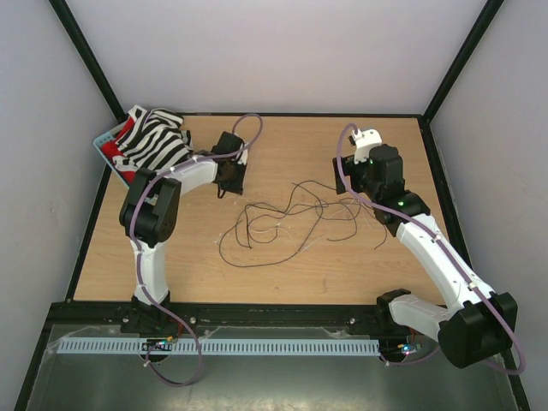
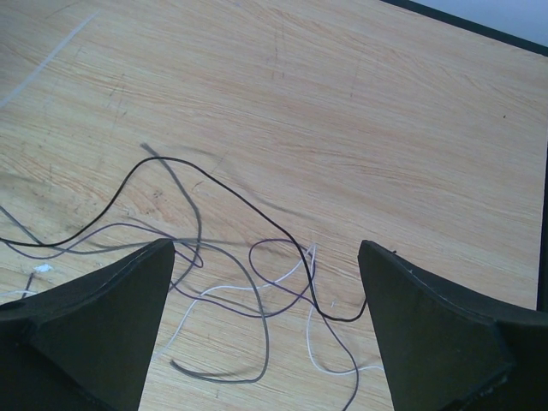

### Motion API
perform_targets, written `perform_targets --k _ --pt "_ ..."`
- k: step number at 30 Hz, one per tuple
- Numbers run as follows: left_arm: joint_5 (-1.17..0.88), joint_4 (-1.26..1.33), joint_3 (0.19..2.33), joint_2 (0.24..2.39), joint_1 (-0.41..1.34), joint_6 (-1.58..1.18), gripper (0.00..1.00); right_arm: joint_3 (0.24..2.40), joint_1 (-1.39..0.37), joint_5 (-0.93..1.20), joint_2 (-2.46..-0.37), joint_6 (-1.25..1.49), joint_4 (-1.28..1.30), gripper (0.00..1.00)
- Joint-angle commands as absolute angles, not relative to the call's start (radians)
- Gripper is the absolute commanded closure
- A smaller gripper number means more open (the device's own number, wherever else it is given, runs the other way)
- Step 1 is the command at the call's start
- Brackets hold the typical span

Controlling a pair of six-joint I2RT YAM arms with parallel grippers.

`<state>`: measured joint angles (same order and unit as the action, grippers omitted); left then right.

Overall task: Zip-tie the wires
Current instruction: Pick up the ribbon at the center of the board.

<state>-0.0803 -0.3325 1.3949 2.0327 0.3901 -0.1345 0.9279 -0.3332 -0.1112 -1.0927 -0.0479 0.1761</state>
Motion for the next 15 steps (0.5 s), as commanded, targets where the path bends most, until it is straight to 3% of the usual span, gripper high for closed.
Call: perform_targets --k 1,4,15 --pt "-0.119 -0.367 1.414 1.994 0.364 -0.134 0.94 0.947 -0.330 -0.061 -1.075 -0.029 0.141 0.01" --pt "-0.155 -0.365 1.421 1.951 0.343 -0.137 1.00 0.946 -0.330 -0.039 -1.078 -0.021 0.133 0.01" --pt "-0.300 -0.260 1.356 1.724 0.279 -0.170 1.00 0.890 -0.330 0.119 -1.071 0.068 0.017 0.01"
